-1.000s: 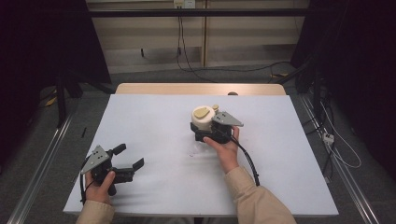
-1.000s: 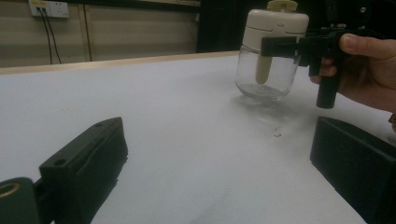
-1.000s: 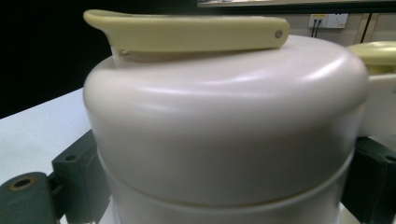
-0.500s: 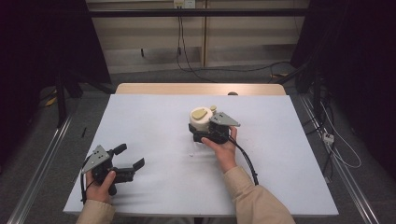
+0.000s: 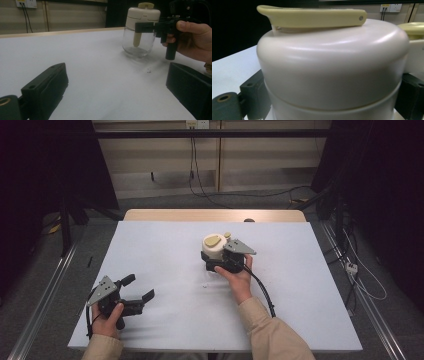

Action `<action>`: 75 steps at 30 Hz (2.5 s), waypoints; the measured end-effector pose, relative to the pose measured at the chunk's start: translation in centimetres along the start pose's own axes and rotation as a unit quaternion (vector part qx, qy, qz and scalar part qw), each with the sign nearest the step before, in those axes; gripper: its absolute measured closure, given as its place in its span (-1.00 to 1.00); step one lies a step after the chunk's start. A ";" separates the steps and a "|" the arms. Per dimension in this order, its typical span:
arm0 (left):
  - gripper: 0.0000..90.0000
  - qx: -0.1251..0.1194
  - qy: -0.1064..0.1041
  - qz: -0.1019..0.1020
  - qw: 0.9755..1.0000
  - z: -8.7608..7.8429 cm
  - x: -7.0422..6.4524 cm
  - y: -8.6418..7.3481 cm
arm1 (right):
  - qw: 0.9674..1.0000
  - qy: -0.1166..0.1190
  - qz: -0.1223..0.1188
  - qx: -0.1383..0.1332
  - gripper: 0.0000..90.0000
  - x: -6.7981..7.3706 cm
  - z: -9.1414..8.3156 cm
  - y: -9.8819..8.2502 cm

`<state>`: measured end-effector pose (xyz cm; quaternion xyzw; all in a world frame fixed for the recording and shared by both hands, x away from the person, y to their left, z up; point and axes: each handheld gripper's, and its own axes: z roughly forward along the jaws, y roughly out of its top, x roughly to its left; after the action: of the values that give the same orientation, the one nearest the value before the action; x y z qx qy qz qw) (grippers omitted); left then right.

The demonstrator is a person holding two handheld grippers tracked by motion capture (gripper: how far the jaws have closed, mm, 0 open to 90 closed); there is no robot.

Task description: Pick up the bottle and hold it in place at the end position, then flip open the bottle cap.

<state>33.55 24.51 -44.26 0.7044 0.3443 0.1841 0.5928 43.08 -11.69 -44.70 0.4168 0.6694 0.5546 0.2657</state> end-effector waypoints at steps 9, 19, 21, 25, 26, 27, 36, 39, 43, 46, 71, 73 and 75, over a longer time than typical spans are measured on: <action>-0.93 0.002 -0.003 0.002 1.000 0.1 -0.1 0.0 | 1.000 0.003 -0.003 0.004 -0.84 0.1 0.3 -0.3; -0.93 0.002 -0.004 0.002 1.000 0.1 -0.1 0.0 | 1.000 0.005 -0.003 0.010 -0.84 0.5 0.7 -0.5; -0.93 0.003 -0.004 0.000 1.000 0.1 0.0 -0.1 | 1.000 0.005 -0.003 0.009 -0.84 0.6 0.8 -0.5; -0.93 0.003 -0.004 0.000 1.000 0.1 0.0 -0.1 | 1.000 0.007 -0.004 0.007 -0.84 0.7 0.8 -0.6; -0.93 0.003 -0.004 0.000 1.000 0.1 0.0 -0.1 | 1.000 0.007 -0.006 0.008 -0.84 0.8 0.9 -0.6; -0.93 0.002 -0.004 0.000 1.000 0.1 0.0 0.0 | 1.000 0.007 -0.006 0.008 -0.84 0.8 0.9 -0.6; -0.93 0.002 -0.003 0.002 1.000 0.1 -0.1 0.0 | 1.000 0.012 -0.011 0.011 -0.84 1.2 1.2 -0.7; -0.93 0.002 -0.001 0.002 1.000 0.1 -0.1 0.0 | 1.000 0.010 -0.013 0.011 -0.84 1.1 1.3 -0.8; -0.93 0.000 -0.003 0.002 1.000 0.1 -0.2 0.0 | 1.000 0.012 -0.013 0.013 -0.84 1.1 1.2 -0.8; -0.93 0.003 -0.004 0.003 1.000 0.2 -0.2 0.0 | 1.000 0.013 -0.023 0.014 -0.84 1.2 1.2 -0.9; -0.93 0.010 -0.016 0.002 1.000 0.5 -0.7 0.7 | 0.999 0.019 -0.020 0.033 -0.86 0.8 0.8 -1.0; -0.93 0.006 -0.021 -0.002 1.000 0.7 -0.8 0.9 | 0.999 0.019 -0.020 0.033 -0.86 0.8 0.8 -1.0; -0.93 0.009 -0.023 0.000 1.000 1.1 -0.9 1.2 | 0.999 0.019 -0.020 0.033 -0.86 0.8 0.8 -1.0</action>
<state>33.95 23.01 -43.21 0.7139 0.3325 0.1644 0.5939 43.06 -10.66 -45.81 0.4012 0.7007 0.5346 0.2495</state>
